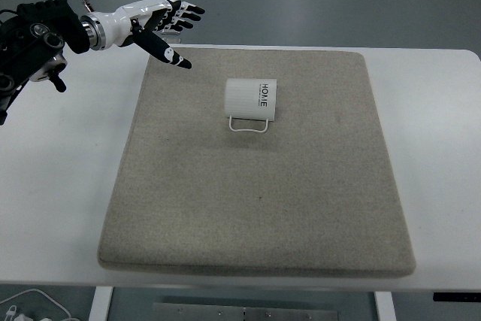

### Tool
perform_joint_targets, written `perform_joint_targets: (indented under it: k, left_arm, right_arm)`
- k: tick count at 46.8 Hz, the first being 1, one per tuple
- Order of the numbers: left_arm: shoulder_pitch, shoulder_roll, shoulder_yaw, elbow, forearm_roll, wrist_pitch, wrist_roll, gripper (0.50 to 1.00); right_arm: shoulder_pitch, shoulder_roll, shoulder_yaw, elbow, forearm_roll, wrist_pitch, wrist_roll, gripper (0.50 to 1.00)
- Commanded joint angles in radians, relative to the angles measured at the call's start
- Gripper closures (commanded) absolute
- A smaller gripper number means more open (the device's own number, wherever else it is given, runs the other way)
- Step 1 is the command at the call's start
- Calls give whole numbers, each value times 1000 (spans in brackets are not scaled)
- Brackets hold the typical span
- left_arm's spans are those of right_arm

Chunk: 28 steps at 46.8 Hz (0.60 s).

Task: Flip white cup upright
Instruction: 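Reach the left hand toward the sideways white mug, fingers pointing down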

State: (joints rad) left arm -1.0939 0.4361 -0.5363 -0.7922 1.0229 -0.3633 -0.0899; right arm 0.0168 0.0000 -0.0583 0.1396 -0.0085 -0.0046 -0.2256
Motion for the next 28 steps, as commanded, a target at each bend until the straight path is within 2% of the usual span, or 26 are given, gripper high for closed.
perform_joint_targets:
  k: [1,13,18,28]
  left_arm:
    - [-27,0,55,-1,6,27,-1,508]
    - [-103,-7,139,-58,45,41,-1,508]
    - [-133,-39,183,-58,78,52,-1,508]
    - [-184,-117,331,-50,97,170,-1,508]
  right_arm:
    - [0,0,0,0,-1,0,0,570]
    - [0,0,0,0,1,0,0,570]
    - [0,0,0,0,-1,0,0,570]
    - [0,0,0,0,-1,0,0,570]
